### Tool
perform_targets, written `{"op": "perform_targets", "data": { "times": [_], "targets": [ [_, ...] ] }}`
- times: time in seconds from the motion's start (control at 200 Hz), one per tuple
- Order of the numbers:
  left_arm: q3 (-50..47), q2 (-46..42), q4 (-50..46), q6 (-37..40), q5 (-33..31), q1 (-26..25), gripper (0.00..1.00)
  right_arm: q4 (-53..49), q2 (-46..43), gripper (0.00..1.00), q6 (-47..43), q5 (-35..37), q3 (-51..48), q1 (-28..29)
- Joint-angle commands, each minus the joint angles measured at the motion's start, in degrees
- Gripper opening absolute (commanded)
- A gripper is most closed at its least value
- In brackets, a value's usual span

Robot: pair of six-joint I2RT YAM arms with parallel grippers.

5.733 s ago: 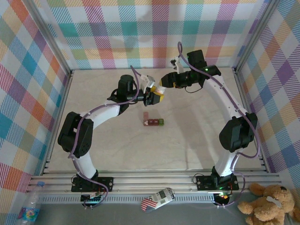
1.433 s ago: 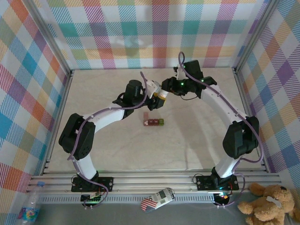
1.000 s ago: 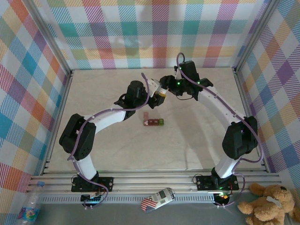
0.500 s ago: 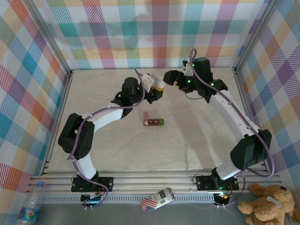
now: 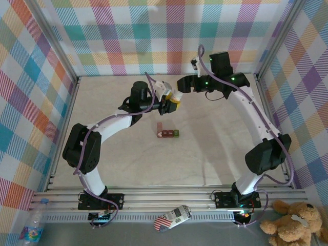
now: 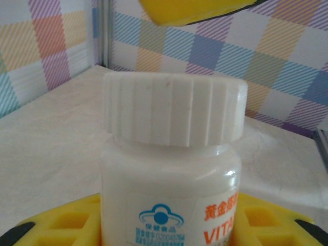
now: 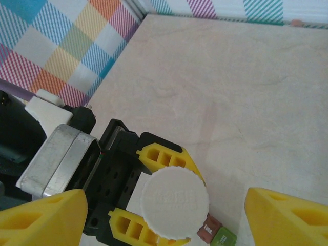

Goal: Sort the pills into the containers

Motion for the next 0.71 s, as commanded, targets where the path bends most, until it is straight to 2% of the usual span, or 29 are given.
{"op": "perform_targets", "data": {
  "times": [0.0,0.7],
  "targets": [
    [2.3,-1.8,-0.8,0.3,3.8,0.3,0.00,-4.4,1.9,0.78,-4.1,-3.5,2.6,0.2],
    [3.1,-1.4,-1.5,0.1,4.4,0.4,0.00,-3.9,4.1,0.68,-3.5,-5.7,-0.1,0.1]
  ]
}}
